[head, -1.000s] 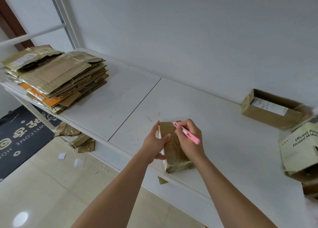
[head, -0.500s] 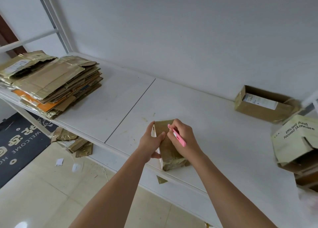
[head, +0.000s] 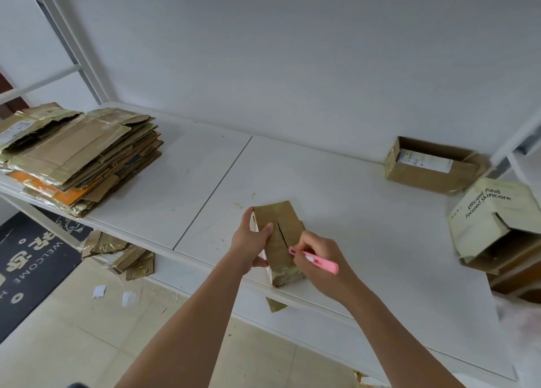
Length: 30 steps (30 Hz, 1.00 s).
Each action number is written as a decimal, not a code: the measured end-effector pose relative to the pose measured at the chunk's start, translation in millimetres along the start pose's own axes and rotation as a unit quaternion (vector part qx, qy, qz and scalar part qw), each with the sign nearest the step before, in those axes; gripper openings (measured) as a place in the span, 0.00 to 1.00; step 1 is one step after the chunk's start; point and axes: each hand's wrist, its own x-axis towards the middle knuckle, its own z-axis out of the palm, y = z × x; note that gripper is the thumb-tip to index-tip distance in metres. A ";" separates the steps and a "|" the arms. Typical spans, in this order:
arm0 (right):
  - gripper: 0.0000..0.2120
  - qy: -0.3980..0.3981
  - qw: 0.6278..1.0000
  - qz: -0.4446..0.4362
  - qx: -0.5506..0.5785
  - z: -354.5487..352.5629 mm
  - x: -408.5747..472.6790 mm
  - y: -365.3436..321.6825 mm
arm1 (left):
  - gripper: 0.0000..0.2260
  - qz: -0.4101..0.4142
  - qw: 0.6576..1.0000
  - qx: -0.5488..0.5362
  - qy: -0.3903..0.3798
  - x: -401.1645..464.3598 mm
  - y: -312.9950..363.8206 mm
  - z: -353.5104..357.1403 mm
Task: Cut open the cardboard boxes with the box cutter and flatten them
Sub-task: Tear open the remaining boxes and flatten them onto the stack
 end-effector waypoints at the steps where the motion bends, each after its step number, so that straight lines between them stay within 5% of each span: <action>1: 0.14 -0.001 1.000 -0.007 -0.003 0.1 -7.2 -0.6 | 0.27 0.001 1.000 0.002 0.001 0.7 -0.3 0.2; 11: 0.11 0.044 0.997 -0.038 0.059 -13.7 -61.3 -12.6 | 0.25 0.045 0.996 0.062 0.046 12.3 -1.7 3.8; 18: 0.08 0.318 0.934 0.051 0.156 -37.7 -81.9 9.0 | 0.25 0.092 0.976 0.172 0.097 1.6 -8.6 7.2; 21: 0.08 0.365 0.909 0.074 0.185 -37.9 -76.0 18.2 | 0.31 0.127 0.932 0.291 0.173 -11.6 -16.2 18.2; 23: 0.10 0.385 0.889 0.093 0.231 -33.6 -72.2 23.4 | 0.28 0.271 0.867 0.368 0.199 -14.3 -19.0 24.5; 25: 0.11 0.401 0.855 0.116 0.308 -26.2 -68.2 26.4 | 0.25 0.366 0.831 0.401 0.116 -9.4 -17.4 28.7; 30: 0.07 0.400 0.809 0.124 0.413 0.8 -58.3 24.7 | 0.20 0.332 0.830 0.449 -0.009 5.9 -20.7 25.0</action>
